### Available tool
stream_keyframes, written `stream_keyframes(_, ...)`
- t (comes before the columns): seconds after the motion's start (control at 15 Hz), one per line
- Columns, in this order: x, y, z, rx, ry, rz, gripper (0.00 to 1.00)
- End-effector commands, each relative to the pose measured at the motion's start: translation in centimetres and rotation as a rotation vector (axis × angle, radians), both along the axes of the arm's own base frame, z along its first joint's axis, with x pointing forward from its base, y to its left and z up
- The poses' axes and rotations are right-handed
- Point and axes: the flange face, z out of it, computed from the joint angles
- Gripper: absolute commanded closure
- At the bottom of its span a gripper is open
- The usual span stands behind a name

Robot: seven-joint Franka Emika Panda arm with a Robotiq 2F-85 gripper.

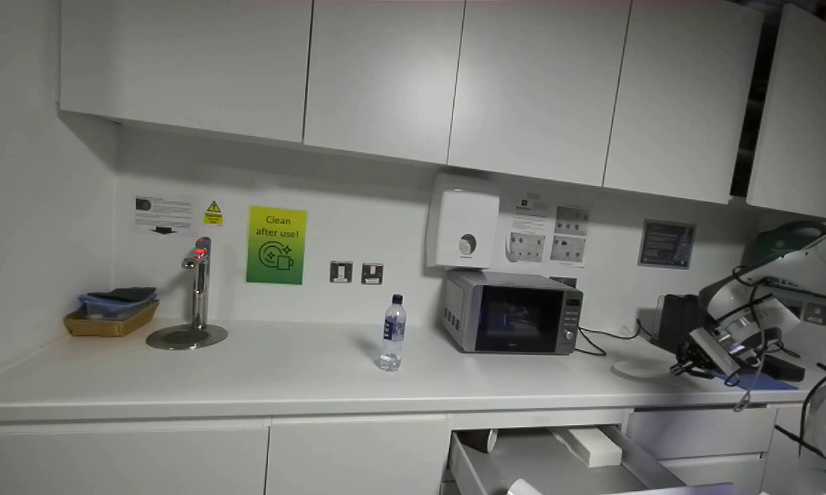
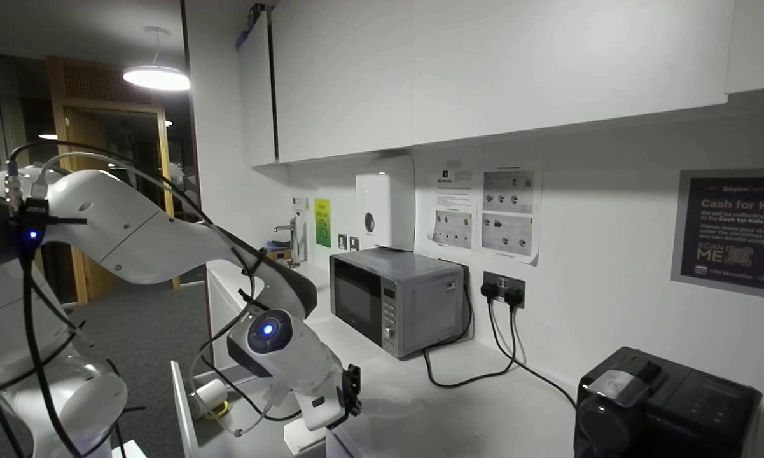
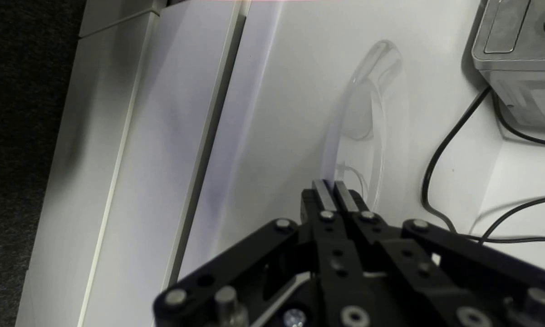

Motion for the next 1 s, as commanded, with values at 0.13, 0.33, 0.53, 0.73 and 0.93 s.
stream_keyframes(0.13,1.2,-0.4,0.2,0.005,-0.035,0.03,0.99)
stream_keyframes(0.33,1.8,-0.2,0.1,0.009,-0.038,0.042,0.99)
stream_keyframes(0.53,2.5,0.0,-0.2,0.014,-0.039,0.054,0.99)
stream_keyframes(0.73,3.0,0.0,-0.5,0.018,-0.037,0.061,0.99)
stream_keyframes(0.93,3.4,-0.3,-0.9,0.019,-0.033,0.067,0.99)
